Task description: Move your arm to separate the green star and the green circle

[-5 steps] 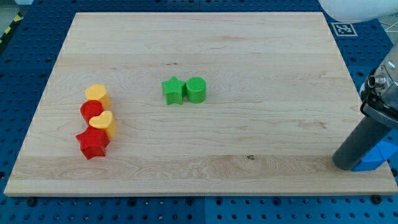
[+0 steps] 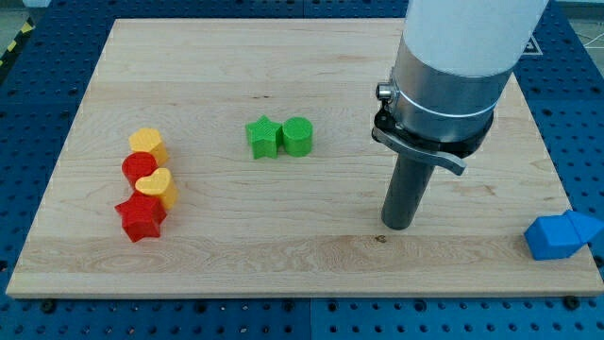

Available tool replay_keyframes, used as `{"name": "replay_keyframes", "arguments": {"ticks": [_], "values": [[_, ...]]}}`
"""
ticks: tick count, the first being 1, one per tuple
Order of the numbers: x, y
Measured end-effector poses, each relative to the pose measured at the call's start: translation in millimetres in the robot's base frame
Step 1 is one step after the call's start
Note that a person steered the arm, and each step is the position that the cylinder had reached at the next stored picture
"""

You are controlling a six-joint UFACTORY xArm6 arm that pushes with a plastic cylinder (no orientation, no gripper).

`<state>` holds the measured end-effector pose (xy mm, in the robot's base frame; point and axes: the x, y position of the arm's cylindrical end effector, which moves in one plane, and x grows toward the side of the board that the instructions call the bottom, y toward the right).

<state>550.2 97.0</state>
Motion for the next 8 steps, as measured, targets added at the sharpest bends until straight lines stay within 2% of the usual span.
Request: {"name": "replay_keyframes", "arguments": {"ticks": [5,6,8], "values": [[0.0,1.7],[-3.6,-13.9],[-49.6,-112.2]]}}
